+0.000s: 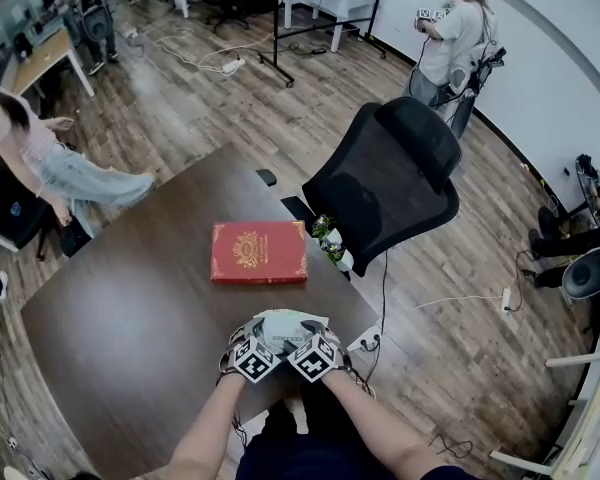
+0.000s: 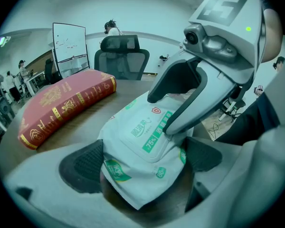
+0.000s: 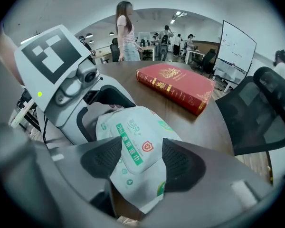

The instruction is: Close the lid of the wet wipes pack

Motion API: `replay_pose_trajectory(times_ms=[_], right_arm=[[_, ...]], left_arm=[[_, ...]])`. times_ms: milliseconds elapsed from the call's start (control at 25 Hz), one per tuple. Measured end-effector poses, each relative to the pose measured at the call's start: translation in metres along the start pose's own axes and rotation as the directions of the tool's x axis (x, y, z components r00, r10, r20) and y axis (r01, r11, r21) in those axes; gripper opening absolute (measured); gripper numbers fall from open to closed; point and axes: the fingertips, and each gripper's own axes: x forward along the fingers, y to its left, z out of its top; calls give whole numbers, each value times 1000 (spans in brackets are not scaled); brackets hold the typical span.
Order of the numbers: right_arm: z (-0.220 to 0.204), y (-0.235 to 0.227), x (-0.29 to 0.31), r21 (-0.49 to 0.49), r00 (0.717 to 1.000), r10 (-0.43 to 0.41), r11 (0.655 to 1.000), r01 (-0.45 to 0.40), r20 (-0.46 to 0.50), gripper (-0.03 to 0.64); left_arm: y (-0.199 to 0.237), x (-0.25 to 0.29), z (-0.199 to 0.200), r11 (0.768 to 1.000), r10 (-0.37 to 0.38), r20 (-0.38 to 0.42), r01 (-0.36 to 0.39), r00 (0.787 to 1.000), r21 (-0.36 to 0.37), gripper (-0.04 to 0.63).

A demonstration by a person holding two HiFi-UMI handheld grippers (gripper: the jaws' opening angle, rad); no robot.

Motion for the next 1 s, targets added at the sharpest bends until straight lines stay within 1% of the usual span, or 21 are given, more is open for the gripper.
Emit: replay_pose_trajectory(times_ms=[240, 400, 560, 680, 760, 840, 1000], right_arm=[[-1, 1, -2, 6, 1000, -8, 1000, 8, 1, 284], [-1, 1, -2, 15, 1000, -3, 1000, 3, 2, 284], [-2, 1, -2, 22, 1000, 8, 1000, -8, 4, 284], [-2, 0, -2, 31, 1000, 11, 999, -11, 2, 284], [-2, 0, -1, 37, 1000, 10, 999, -10, 4, 284], [-2, 0, -1, 41, 1000, 8, 999, -9, 7, 284], [-3, 0, -1, 42, 1000, 1, 999, -1, 8, 284]], left_arm=[[0, -1, 1, 1000, 8, -9, -8, 1000, 3, 538], [-2, -5, 2, 1000, 17, 10, -17, 1000, -13, 549], [-7, -17, 4, 999, 29, 57, -26, 998, -44, 569], [-9, -32, 9, 997, 53, 117, -46, 992, -61, 586], [-12, -43, 12, 995, 64, 161, -51, 985, -81, 598], [-15, -55, 13, 992, 75, 203, -52, 976, -117, 600], [-20, -88, 19, 980, 130, 283, -80, 950, -183, 600]])
